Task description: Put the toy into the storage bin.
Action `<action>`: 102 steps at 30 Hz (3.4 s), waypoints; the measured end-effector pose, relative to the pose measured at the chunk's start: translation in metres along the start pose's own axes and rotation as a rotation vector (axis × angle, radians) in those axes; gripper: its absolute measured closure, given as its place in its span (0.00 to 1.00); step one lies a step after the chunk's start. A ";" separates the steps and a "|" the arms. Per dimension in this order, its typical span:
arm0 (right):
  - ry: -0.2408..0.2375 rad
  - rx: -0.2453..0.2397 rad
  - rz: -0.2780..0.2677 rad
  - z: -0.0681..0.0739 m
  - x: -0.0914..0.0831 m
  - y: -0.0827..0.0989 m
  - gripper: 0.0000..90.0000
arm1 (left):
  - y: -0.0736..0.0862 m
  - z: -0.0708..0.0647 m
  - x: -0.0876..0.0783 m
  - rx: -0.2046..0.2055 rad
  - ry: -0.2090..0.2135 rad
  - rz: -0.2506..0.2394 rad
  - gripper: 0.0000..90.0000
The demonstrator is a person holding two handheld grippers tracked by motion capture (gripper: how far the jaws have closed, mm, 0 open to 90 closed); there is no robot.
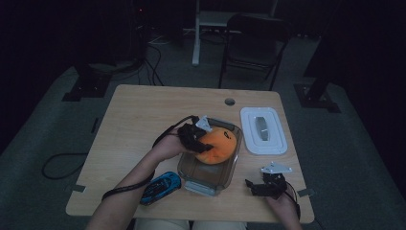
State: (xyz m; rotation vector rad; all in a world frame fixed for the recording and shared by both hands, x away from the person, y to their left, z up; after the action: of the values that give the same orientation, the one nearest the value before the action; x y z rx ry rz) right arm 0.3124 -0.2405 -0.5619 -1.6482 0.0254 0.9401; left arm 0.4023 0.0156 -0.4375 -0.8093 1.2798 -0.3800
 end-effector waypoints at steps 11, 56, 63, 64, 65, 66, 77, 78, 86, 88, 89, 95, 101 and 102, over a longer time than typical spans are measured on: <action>0.000 0.000 0.000 0.000 0.000 0.000 0.15 | 0.000 -0.001 0.003 0.005 0.008 0.036 0.56; 0.000 0.000 -0.001 0.000 0.000 0.000 0.15 | 0.002 -0.006 0.007 -0.075 0.089 0.116 0.13; -0.001 0.001 -0.001 0.000 0.000 0.000 0.15 | 0.002 -0.010 -0.001 -0.070 0.101 0.088 0.12; -0.001 0.001 -0.001 0.000 0.000 0.000 0.15 | 0.003 -0.009 -0.003 -0.071 0.090 0.085 0.12; -0.001 0.001 -0.001 0.000 0.000 0.000 0.15 | 0.003 -0.010 -0.004 -0.071 0.088 0.083 0.13; -0.001 0.001 -0.001 0.000 0.000 0.000 0.15 | 0.003 -0.010 -0.006 -0.067 0.090 0.078 0.13; 0.000 0.001 -0.001 0.000 0.000 0.000 0.15 | 0.013 -0.014 -0.024 -0.072 0.085 0.041 0.13; 0.000 0.001 -0.001 0.000 0.000 0.000 0.15 | 0.013 -0.014 -0.027 -0.072 0.086 0.037 0.13; 0.000 0.001 -0.001 0.000 0.000 0.000 0.15 | 0.015 -0.014 -0.042 -0.069 0.061 0.024 0.13; 0.000 0.001 -0.001 0.000 0.000 0.000 0.15 | 0.017 -0.014 -0.045 -0.070 0.054 0.021 0.13; 0.000 0.001 -0.001 0.000 0.000 0.000 0.15 | 0.018 -0.014 -0.047 -0.073 0.056 0.018 0.13; 0.000 0.001 0.000 0.000 0.000 0.000 0.15 | 0.025 -0.011 -0.055 -0.084 0.043 0.008 0.13; 0.000 0.000 -0.001 0.000 0.000 0.000 0.15 | 0.034 -0.007 -0.066 -0.107 0.023 -0.008 0.13; 0.000 0.001 0.000 0.000 0.000 0.000 0.15 | 0.035 -0.007 -0.067 -0.108 0.027 -0.010 0.13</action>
State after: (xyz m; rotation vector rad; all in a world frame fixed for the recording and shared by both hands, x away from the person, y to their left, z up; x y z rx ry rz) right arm 0.3124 -0.2405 -0.5619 -1.6476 0.0256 0.9395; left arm 0.3711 0.0817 -0.4162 -0.9045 1.3305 -0.3329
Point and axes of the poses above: each handheld gripper's, and its own axes: x roughly forward along the jaws, y roughly out of its underside, z roughly to its left, the point moved 5 cm from there along x, roughly forward along the jaws, and after that the axes turned 8 degrees about -z, right-handed, at the moved point
